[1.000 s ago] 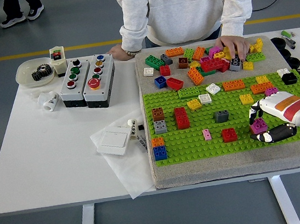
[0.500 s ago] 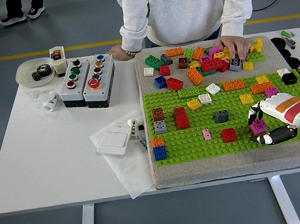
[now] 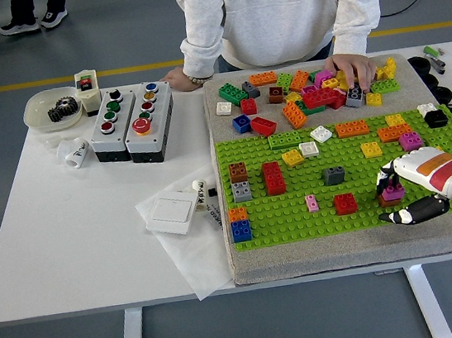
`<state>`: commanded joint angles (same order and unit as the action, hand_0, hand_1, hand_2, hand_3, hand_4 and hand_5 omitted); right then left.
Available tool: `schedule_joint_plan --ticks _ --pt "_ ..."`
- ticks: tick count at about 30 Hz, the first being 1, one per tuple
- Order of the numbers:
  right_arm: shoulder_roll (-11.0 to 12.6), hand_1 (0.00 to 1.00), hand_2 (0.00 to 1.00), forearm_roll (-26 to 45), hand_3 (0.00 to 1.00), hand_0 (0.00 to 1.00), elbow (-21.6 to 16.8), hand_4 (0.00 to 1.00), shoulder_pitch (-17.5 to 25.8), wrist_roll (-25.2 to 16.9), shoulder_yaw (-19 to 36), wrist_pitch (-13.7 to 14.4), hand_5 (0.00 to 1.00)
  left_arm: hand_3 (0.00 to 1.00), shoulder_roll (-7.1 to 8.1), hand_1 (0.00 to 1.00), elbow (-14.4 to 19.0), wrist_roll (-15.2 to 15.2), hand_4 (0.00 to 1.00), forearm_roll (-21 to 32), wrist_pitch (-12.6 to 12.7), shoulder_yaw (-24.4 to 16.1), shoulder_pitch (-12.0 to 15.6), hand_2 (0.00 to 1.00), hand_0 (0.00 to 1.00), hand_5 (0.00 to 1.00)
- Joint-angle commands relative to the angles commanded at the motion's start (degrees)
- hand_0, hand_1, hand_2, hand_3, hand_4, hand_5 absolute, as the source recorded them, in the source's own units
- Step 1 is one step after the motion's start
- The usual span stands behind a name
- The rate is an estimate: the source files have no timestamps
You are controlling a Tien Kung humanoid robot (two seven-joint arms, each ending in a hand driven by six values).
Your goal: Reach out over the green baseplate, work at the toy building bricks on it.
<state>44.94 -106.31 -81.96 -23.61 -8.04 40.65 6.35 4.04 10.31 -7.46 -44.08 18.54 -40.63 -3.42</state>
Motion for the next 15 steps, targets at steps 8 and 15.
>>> schedule_joint_plan --ticks 8,15 --pt "0.12 0.546 0.592 0.05 0.517 0.531 0.04 0.877 0.59 0.03 0.0 -0.06 0.441 0.614 -0.04 0.735 0.0 -0.31 0.658 -0.96 -0.15 -0.39 0.3 0.782 0.719 0.63" --pt "0.09 0.546 0.592 0.03 0.517 0.532 0.02 0.877 1.13 0.05 0.28 -0.09 0.442 0.614 0.04 0.735 0.0 -0.53 0.657 -2.0 -0.22 -0.98 0.55 0.78 0.719 0.63"
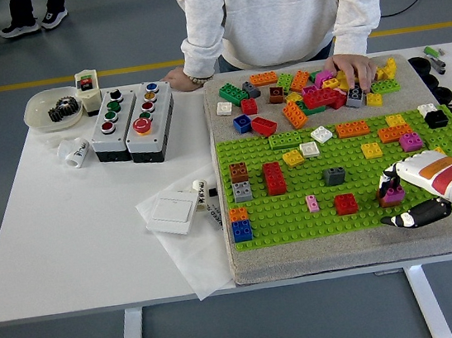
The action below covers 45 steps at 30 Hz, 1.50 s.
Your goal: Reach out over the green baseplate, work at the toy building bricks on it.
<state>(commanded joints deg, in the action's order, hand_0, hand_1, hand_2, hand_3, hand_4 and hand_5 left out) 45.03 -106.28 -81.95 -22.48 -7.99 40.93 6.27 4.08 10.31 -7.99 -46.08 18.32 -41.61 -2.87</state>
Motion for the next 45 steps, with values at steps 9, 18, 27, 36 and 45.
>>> schedule_joint_plan --ticks 9,18,27,36,45 --pt "-0.31 0.546 0.593 0.08 0.516 0.532 0.04 0.879 0.42 0.11 0.46 -0.12 0.445 0.614 0.06 0.735 0.0 -0.03 0.657 -0.03 -0.04 0.03 0.07 0.781 0.718 0.631" --pt "0.08 0.546 0.593 -0.02 0.516 0.532 -1.25 0.879 0.49 0.24 1.22 -0.21 0.444 0.613 0.12 0.735 0.0 0.06 0.656 0.29 0.05 0.33 0.04 0.781 0.717 0.63" --pt "0.71 0.543 0.591 0.81 0.516 0.531 -3.99 0.881 0.62 0.43 3.91 0.32 0.445 0.613 0.14 0.735 0.0 0.37 0.654 1.62 0.36 1.15 -0.01 0.781 0.718 0.63" --pt "0.46 0.543 0.591 1.52 0.517 0.531 -5.29 0.881 0.26 0.53 5.46 1.21 0.446 0.613 0.17 0.735 0.0 0.47 0.654 2.31 0.46 1.61 0.09 0.78 0.718 0.63" --pt "0.17 0.547 0.594 1.51 0.521 0.532 -5.69 0.88 -0.28 1.01 7.53 2.41 0.447 0.613 0.16 0.737 0.0 0.59 0.654 3.03 0.54 2.12 -0.1 0.781 0.718 0.63"
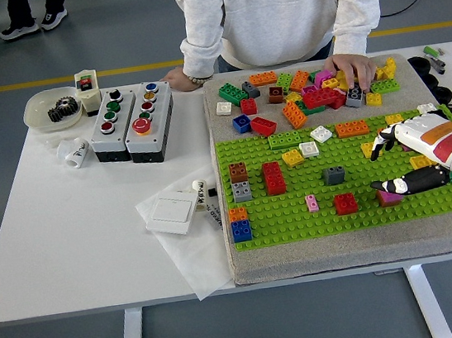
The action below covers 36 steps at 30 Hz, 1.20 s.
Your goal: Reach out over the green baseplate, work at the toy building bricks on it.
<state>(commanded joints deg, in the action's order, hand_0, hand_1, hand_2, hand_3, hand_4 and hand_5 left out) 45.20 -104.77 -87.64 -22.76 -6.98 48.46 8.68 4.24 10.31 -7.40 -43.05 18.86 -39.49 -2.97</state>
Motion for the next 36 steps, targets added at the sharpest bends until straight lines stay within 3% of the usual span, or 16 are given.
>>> schedule_joint_plan --ticks 8,11,12,14,17,18,23,24,25,28,36 --pt "-0.14 0.552 0.603 2.67 0.53 0.556 0.22 0.883 -0.42 1.75 2.41 1.91 0.449 0.611 0.01 0.735 0.0 0.11 0.653 0.61 0.01 0.63 -0.11 0.781 0.718 0.628" --pt "-0.32 0.552 0.603 6.99 0.53 0.556 0.76 0.883 -0.58 3.18 2.47 4.92 0.449 0.611 0.01 0.735 0.0 0.09 0.653 0.55 -0.01 0.69 -0.09 0.781 0.718 0.628" --pt "-0.44 0.61 0.683 11.32 0.581 0.605 1.03 0.905 -0.61 4.22 2.26 7.99 0.466 0.613 0.03 0.737 0.0 0.08 0.653 0.57 -0.04 0.8 -0.1 0.781 0.718 0.628" --pt "-0.46 0.61 0.683 12.52 0.581 0.605 1.08 0.905 -0.62 4.37 2.18 8.63 0.466 0.613 0.03 0.737 0.0 0.07 0.653 0.53 -0.04 0.78 -0.1 0.781 0.718 0.628" --pt "-0.5 0.61 0.683 18.93 0.581 0.605 1.2 0.905 -0.74 4.83 1.57 12.01 0.466 0.613 0.01 0.737 0.0 0.02 0.653 0.39 -0.05 0.68 -0.09 0.781 0.718 0.628" --pt "-0.51 0.662 0.742 20.41 0.683 0.674 1.2 0.924 -0.77 4.85 1.41 12.7 0.479 0.613 0.01 0.736 0.0 0.01 0.654 0.38 -0.04 0.67 -0.07 0.781 0.718 0.63" --pt "-0.7 0.662 0.742 31.25 0.683 0.674 1.12 0.924 -0.83 3.53 0.67 16.5 0.479 0.613 -0.04 0.736 0.0 -0.02 0.654 0.43 -0.01 0.66 0.07 0.781 0.718 0.63" --pt "-0.71 0.705 0.776 33.84 0.764 0.717 1.02 0.941 -0.87 2.76 0.56 17.4 0.496 0.612 -0.04 0.736 0.0 -0.01 0.653 0.49 0.0 0.69 0.14 0.781 0.719 0.628" --pt "-0.69 0.705 0.776 36.08 0.764 0.717 0.94 0.941 -0.91 2.24 0.46 17.98 0.496 0.612 -0.05 0.736 0.0 0.0 0.653 0.53 0.0 0.7 0.2 0.781 0.719 0.628" --pt "-0.69 0.705 0.776 42.04 0.764 0.717 0.9 0.941 -1.05 1.69 0.44 18.81 0.496 0.612 -0.06 0.736 0.0 -0.02 0.653 0.59 0.01 0.74 0.33 0.781 0.719 0.628" --pt "-1.87 0.731 0.796 49.1 0.816 0.762 1.98 0.977 -0.74 1.02 1.1 20.32 0.563 0.612 -0.03 0.736 0.09 -0.04 0.655 0.93 0.05 1.04 0.68 0.78 0.719 0.632"
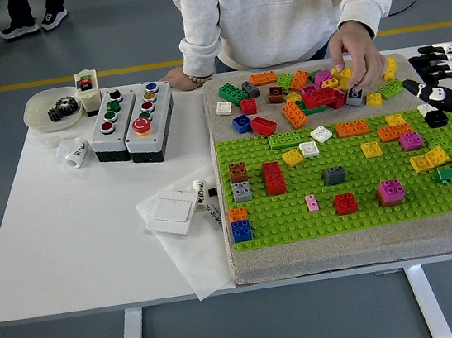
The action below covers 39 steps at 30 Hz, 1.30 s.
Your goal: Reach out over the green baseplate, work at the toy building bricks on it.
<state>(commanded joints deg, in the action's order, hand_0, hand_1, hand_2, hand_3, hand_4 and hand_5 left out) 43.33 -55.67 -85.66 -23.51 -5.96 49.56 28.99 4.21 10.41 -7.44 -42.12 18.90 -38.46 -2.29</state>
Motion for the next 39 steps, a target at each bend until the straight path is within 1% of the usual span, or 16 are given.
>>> schedule_joint_plan --ticks 5,6,10,13,17,18,20,23,24,29,30,32,35,36,37,39 --pt "-0.65 0.731 0.796 6.96 0.816 0.762 0.38 0.977 0.87 -2.22 0.18 1.68 0.563 0.612 -0.01 0.736 -0.01 -0.22 0.655 -1.0 -0.08 -0.77 0.32 0.78 0.719 0.632" --pt "-0.74 0.732 0.796 8.22 0.82 0.762 0.41 0.982 1.03 -2.67 0.27 1.97 0.603 0.612 -0.01 0.736 -0.01 -0.26 0.655 -1.16 -0.09 -0.89 0.38 0.782 0.719 0.632" --pt "-1.13 0.732 0.796 15.84 0.82 0.762 0.51 0.982 1.63 -5.54 0.8 3.42 0.603 0.612 0.0 0.736 0.01 -0.45 0.655 -2.07 -0.18 -1.47 0.58 0.782 0.719 0.632" --pt "-1.22 0.73 0.797 20.63 0.817 0.751 0.57 0.984 2.01 -6.64 1.23 3.63 0.616 0.613 0.05 0.736 0.03 -0.51 0.654 -2.53 -0.24 -1.73 0.68 0.78 0.719 0.632" --pt "-1.25 0.73 0.797 20.83 0.817 0.751 0.62 0.984 2.39 -6.6 1.58 3.81 0.616 0.613 0.1 0.736 0.03 -0.53 0.654 -2.82 -0.29 -1.87 0.73 0.78 0.719 0.632" --pt "-1.28 0.723 0.787 20.54 0.816 0.741 0.66 0.978 2.44 -6.52 1.66 3.95 0.577 0.612 0.11 0.736 0.04 -0.52 0.654 -2.81 -0.3 -1.85 0.74 0.78 0.719 0.633" --pt "-1.37 0.723 0.787 18.52 0.816 0.741 0.92 0.978 2.57 -5.94 1.92 4.51 0.577 0.612 0.14 0.736 0.06 -0.49 0.654 -2.63 -0.31 -1.7 0.75 0.78 0.719 0.633" --pt "-1.32 0.723 0.787 11.97 0.816 0.741 1.58 0.978 2.3 -1.76 1.95 3.72 0.577 0.612 0.17 0.736 0.09 -0.5 0.654 -2.54 -0.38 -1.5 0.73 0.78 0.719 0.633" --pt "-1.31 0.705 0.757 9.74 0.806 0.708 1.67 0.961 2.24 -0.97 1.9 3.5 0.538 0.612 0.17 0.736 0.09 -0.51 0.653 -2.53 -0.39 -1.48 0.74 0.78 0.719 0.633" --pt "-1.46 0.705 0.757 -2.18 0.806 0.708 2.17 0.961 -0.1 6.37 -1.29 -0.45 0.538 0.612 0.15 0.736 0.12 -0.54 0.653 -2.4 -0.43 -1.39 0.82 0.78 0.719 0.633" --pt "-1.72 0.651 0.723 -4.78 0.706 0.617 2.21 0.967 -1.04 8.26 -2.44 -1.52 0.381 0.613 0.14 0.735 0.14 -0.6 0.652 -2.46 -0.46 -1.4 0.83 0.78 0.718 0.635" --pt "-2.24 0.651 0.723 -9.63 0.706 0.617 2.1 0.967 -2.56 11.14 -4.41 -3.18 0.381 0.613 0.14 0.735 0.17 -0.63 0.652 -2.34 -0.48 -1.31 0.83 0.78 0.718 0.635" --pt "-3.14 0.651 0.723 -17.07 0.706 0.617 1.78 0.967 -4.64 13.27 -7.05 -5.91 0.381 0.613 0.11 0.735 0.21 -0.66 0.652 -2.14 -0.45 -1.17 0.83 0.78 0.718 0.635" --pt "-3.2 0.61 0.678 -19.31 0.638 0.569 1.76 0.947 -4.77 13.37 -7.24 -6.12 0.326 0.613 0.11 0.733 0.22 -0.66 0.653 -2.13 -0.45 -1.16 0.83 0.779 0.719 0.637" --pt "-3.66 0.61 0.678 -21.54 0.638 0.569 1.9 0.947 -5.32 13.7 -7.83 -6.69 0.326 0.613 0.1 0.733 0.23 -0.64 0.653 -1.99 -0.43 -1.06 0.8 0.779 0.719 0.637" --pt "-5.51 0.61 0.678 -26.38 0.638 0.569 2.43 0.947 -7.83 14.43 -10.76 -9.19 0.326 0.613 0.1 0.733 0.29 -0.63 0.653 -1.59 -0.39 -0.7 0.73 0.779 0.719 0.637"
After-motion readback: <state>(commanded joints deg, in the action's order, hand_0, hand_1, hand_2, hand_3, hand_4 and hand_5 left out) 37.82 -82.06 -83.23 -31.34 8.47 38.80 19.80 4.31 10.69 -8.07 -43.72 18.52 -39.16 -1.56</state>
